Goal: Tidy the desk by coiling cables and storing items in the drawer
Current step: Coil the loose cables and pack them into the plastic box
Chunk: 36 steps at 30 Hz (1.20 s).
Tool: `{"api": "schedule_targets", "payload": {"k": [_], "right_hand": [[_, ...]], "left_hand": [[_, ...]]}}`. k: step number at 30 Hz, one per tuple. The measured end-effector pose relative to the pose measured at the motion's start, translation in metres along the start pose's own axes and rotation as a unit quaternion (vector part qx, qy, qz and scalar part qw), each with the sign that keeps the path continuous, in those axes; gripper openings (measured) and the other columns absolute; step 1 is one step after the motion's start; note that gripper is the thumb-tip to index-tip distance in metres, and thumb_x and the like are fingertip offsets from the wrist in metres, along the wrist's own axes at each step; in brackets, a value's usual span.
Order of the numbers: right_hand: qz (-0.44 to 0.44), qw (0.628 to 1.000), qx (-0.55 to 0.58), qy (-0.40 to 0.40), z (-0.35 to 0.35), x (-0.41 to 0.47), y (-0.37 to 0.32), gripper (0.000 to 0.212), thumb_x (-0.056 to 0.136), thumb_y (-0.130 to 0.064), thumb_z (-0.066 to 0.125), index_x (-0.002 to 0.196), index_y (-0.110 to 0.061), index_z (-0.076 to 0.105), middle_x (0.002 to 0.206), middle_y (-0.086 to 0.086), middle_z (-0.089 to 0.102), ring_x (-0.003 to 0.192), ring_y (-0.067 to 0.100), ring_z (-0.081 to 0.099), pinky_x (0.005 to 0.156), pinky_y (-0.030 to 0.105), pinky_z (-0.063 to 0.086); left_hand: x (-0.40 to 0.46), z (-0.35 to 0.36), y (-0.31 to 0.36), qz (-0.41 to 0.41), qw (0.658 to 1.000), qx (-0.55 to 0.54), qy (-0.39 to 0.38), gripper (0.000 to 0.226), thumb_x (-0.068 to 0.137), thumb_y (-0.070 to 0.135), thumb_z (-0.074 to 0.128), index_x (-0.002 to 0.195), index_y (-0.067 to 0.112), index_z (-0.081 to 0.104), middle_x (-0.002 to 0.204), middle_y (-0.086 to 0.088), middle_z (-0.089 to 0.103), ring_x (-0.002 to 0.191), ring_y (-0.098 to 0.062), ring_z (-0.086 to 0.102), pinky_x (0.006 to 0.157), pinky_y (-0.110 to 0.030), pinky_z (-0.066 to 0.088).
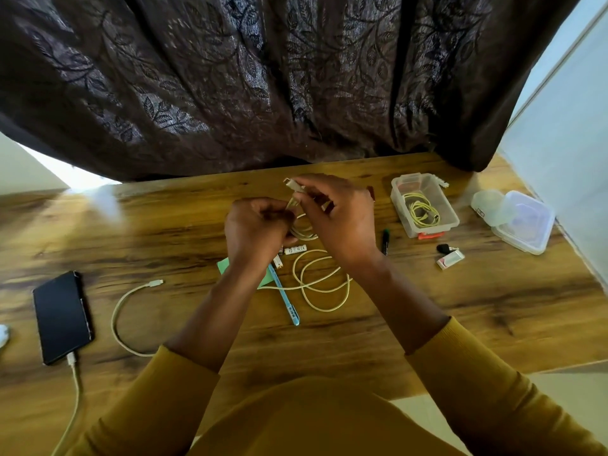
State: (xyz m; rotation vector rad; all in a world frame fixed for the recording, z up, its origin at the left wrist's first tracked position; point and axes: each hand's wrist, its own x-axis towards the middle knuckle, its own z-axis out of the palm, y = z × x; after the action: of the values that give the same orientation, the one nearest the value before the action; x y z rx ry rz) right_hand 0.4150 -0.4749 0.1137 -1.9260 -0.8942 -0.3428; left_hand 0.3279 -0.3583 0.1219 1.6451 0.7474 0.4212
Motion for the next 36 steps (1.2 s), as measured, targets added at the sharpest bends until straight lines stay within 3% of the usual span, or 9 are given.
{"api": "schedule_targets", "payload": {"k": [4,8,12,15,19,25,27,32,36], "right_hand": [[0.066,0.995,0.069,0.020,-0.002,0.001,-0.002,0.024,0.095,-0.018,0.075,0.120,-0.015,0.073,0.101,-0.007,0.078,0.087,0.004,0.074,0.072,0.030,0.062],[0.196,0.970,0.134,0.050,-0.001,-0.003,0.005,0.021,0.095,-0.023,0.075,0.114,-0.014,0.071,0.090,-0.006,0.078,0.082,0.006,0.075,0.071,0.031,0.061],[0.314,0.919,0.225,0.080,0.001,-0.003,0.009,0.012,0.097,-0.022,0.074,0.106,-0.016,0.069,0.079,0.002,0.076,0.074,0.020,0.075,0.066,0.047,0.063],[0.391,0.863,0.308,0.087,0.000,0.001,0.006,0.015,0.097,-0.017,0.073,0.111,-0.012,0.067,0.081,0.004,0.074,0.070,0.017,0.072,0.059,0.036,0.061],[0.442,0.827,0.336,0.084,-0.003,0.008,0.008,0.029,0.092,-0.016,0.079,0.114,-0.009,0.060,0.087,0.010,0.072,0.067,0.016,0.070,0.056,0.032,0.060],[0.395,0.865,0.308,0.023,-0.003,0.005,0.010,0.006,0.097,-0.008,0.071,0.097,-0.005,0.075,0.076,0.002,0.076,0.062,0.011,0.071,0.056,0.027,0.059],[0.380,0.875,0.301,0.013,-0.002,0.003,0.009,0.009,0.099,-0.005,0.067,0.101,-0.002,0.075,0.082,0.005,0.078,0.066,0.014,0.074,0.058,0.027,0.060],[0.350,0.892,0.286,0.003,0.005,-0.003,0.007,0.031,0.105,-0.026,0.060,0.095,-0.001,0.075,0.090,0.016,0.077,0.087,0.039,0.075,0.073,0.044,0.064],[0.328,0.897,0.297,-0.019,0.004,-0.004,0.003,0.020,0.097,-0.026,0.073,0.099,-0.006,0.077,0.095,0.015,0.077,0.082,0.030,0.074,0.075,0.045,0.062]], "left_hand": [[0.004,-0.001,-0.004,-0.007,1.000,-0.008,0.021,0.012,0.091,0.001,0.075,0.090,0.012,0.080,0.077,-0.004,0.079,0.066,-0.021,0.078,0.065,-0.041,0.066],[0.011,-0.005,-0.007,-0.016,0.997,-0.054,0.050,0.015,0.093,0.006,0.076,0.107,0.003,0.079,0.089,-0.008,0.080,0.075,-0.020,0.080,0.068,-0.040,0.067],[0.009,-0.004,-0.010,-0.005,0.994,-0.096,0.049,0.022,0.094,0.007,0.075,0.114,-0.001,0.076,0.095,-0.011,0.080,0.082,-0.024,0.080,0.073,-0.041,0.066],[0.006,-0.002,-0.010,0.013,0.993,-0.112,0.033,0.016,0.096,0.005,0.072,0.111,0.003,0.077,0.093,-0.011,0.080,0.084,-0.026,0.080,0.075,-0.039,0.066],[0.005,-0.001,-0.009,0.031,0.992,-0.124,0.015,0.021,0.096,0.005,0.072,0.116,0.000,0.075,0.095,-0.013,0.080,0.086,-0.027,0.080,0.075,-0.038,0.065],[0.004,0.001,-0.009,0.042,0.992,-0.121,0.015,0.019,0.095,0.005,0.073,0.115,0.004,0.076,0.094,-0.012,0.080,0.086,-0.027,0.080,0.075,-0.040,0.066],[0.005,0.000,-0.010,0.041,0.991,-0.122,0.022,0.019,0.095,0.006,0.073,0.113,0.007,0.077,0.094,-0.010,0.081,0.085,-0.025,0.080,0.074,-0.040,0.066],[0.006,0.000,-0.010,0.042,0.990,-0.126,0.043,0.022,0.095,0.006,0.074,0.117,0.005,0.076,0.097,-0.008,0.081,0.086,-0.023,0.080,0.071,-0.034,0.065],[0.009,-0.002,-0.007,0.048,0.990,-0.121,0.061,0.022,0.095,0.008,0.074,0.117,0.006,0.077,0.096,-0.008,0.081,0.086,-0.023,0.080,0.073,-0.039,0.065]]}}
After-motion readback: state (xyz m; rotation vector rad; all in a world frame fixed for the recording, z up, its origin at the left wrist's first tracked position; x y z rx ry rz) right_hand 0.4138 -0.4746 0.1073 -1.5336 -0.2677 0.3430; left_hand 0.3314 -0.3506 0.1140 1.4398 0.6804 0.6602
